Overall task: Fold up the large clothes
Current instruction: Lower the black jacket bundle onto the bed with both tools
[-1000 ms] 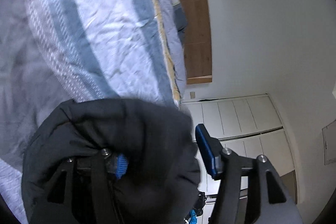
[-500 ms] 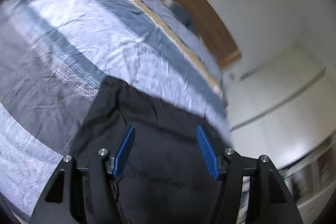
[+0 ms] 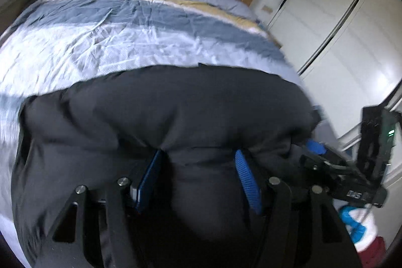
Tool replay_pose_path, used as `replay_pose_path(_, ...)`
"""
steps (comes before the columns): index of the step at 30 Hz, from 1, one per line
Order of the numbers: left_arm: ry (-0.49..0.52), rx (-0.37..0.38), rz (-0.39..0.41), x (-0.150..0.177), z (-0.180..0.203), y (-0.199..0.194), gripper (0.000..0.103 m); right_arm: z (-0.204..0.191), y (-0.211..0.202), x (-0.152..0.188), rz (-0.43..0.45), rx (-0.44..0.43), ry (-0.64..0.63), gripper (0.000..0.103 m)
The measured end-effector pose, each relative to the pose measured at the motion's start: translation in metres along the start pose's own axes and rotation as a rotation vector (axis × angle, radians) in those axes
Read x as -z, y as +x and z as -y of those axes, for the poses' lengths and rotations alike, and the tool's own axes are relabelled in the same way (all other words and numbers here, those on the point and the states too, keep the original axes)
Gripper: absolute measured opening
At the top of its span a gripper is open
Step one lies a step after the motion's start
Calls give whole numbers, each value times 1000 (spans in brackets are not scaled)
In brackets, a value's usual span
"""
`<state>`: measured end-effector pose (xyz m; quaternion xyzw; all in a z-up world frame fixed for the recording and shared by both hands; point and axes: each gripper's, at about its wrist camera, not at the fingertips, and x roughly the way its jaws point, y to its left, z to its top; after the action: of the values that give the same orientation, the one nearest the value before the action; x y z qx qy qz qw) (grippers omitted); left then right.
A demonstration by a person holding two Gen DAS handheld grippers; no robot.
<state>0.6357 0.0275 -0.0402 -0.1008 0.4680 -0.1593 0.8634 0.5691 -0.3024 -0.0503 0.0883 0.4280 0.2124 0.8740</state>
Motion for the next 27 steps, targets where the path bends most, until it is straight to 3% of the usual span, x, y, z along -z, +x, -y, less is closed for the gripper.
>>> replay_pose_path(6,-54,-57,-67,-31,-20,75,62,25,65,-22,-74,60,36,90)
replay_pose_path(11,-35,-121,-86,-42,-28,107,64,35,99,-29,-107,108,32,92)
replay_pose_path(14,-55,-120,-92,-46,-36,115,65,41,110,-33,-127,119,27,92)
replay_pose_path(20,-88,-111,-89,-40,-59,99,65,63,91,-26,-112,84,31,92)
replay_pose_path(27,-189,-264,-123,-18,-133,62,65,148,41,1,-83,145,200,92)
